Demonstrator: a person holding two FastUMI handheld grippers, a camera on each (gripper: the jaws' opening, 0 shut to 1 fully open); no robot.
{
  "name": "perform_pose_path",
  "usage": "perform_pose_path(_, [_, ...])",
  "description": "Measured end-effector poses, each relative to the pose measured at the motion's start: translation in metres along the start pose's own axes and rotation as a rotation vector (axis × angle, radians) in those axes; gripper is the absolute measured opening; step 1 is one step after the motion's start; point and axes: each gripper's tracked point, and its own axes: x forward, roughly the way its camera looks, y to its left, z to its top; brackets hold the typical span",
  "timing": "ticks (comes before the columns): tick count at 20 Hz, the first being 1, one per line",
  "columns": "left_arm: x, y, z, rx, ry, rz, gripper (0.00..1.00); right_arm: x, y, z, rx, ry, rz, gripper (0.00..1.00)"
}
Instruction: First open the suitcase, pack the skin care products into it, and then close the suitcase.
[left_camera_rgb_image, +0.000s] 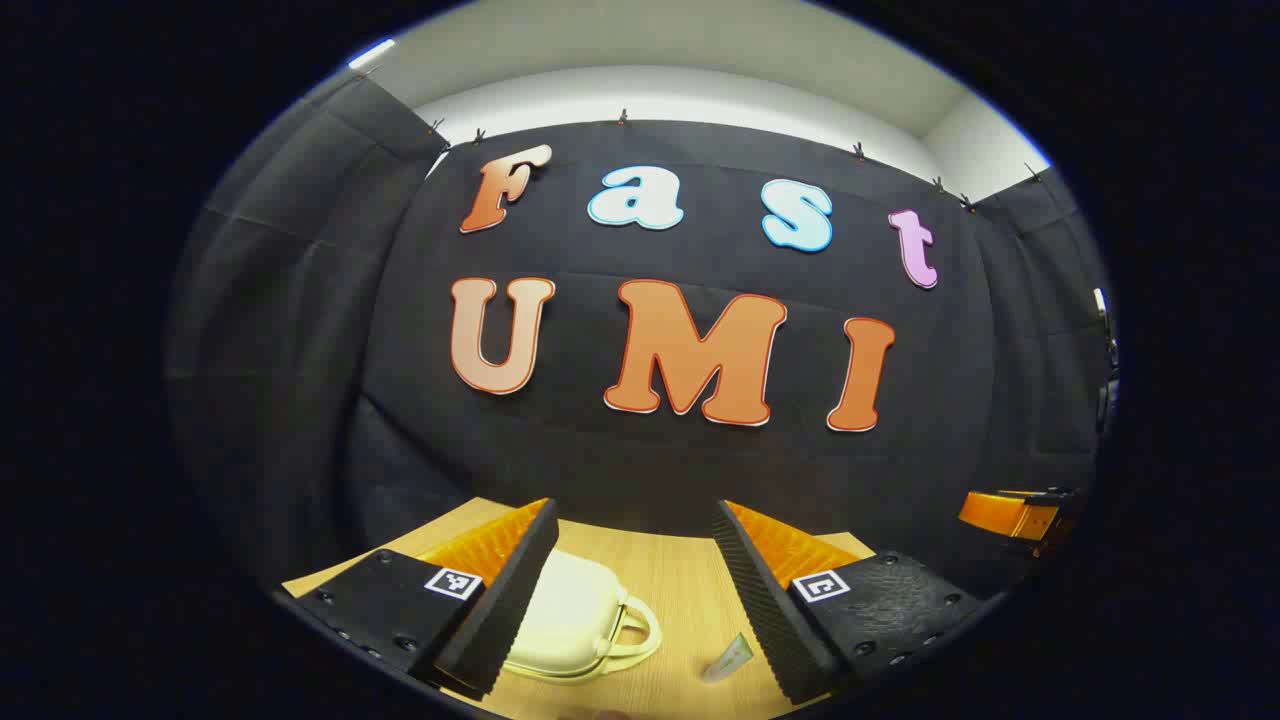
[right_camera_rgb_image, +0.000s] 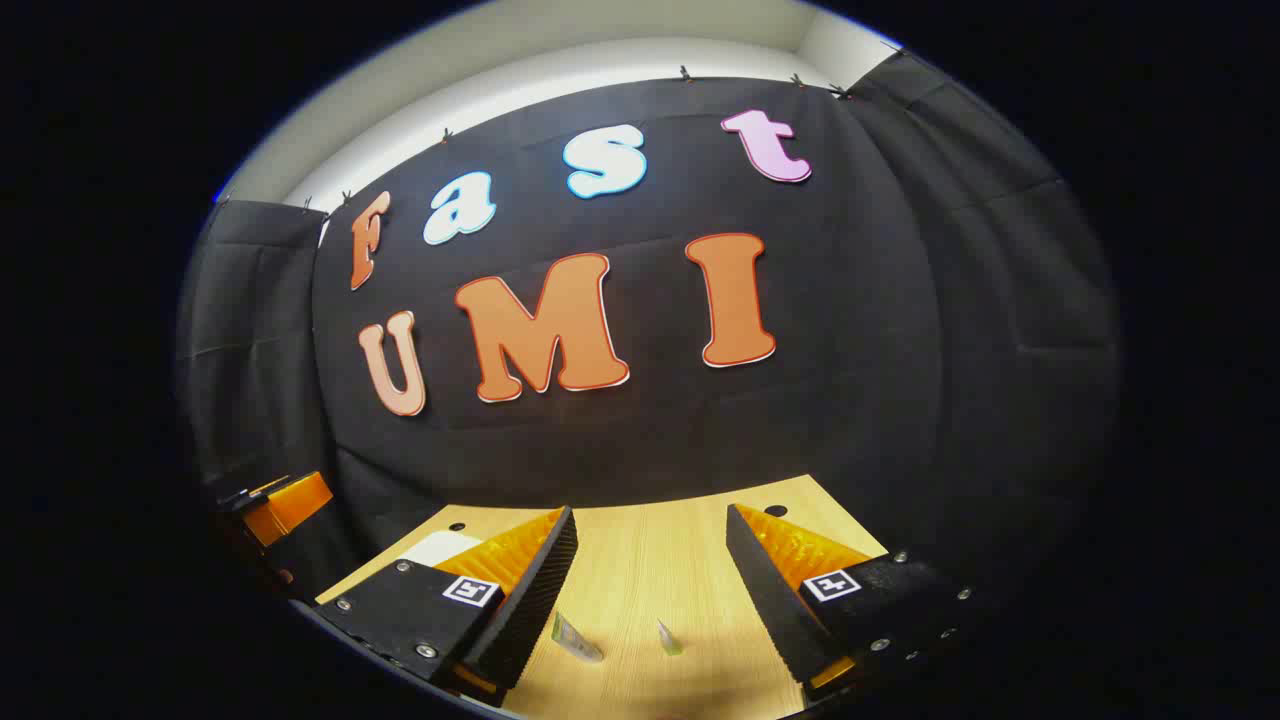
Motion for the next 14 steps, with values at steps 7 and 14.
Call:
perform_pose_path(7, [0.027,0.006,0.0,0.015,0.03,-0.095,0.97,0.006,0.018,0.006,-0.093,-0.053,-0.055,0.95])
perform_pose_path(14, [0.041,0.016,-0.009,0.004,0.065,-0.082,0.97,0.013,0.012,0.017,-0.106,-0.071,-0.077,0.95])
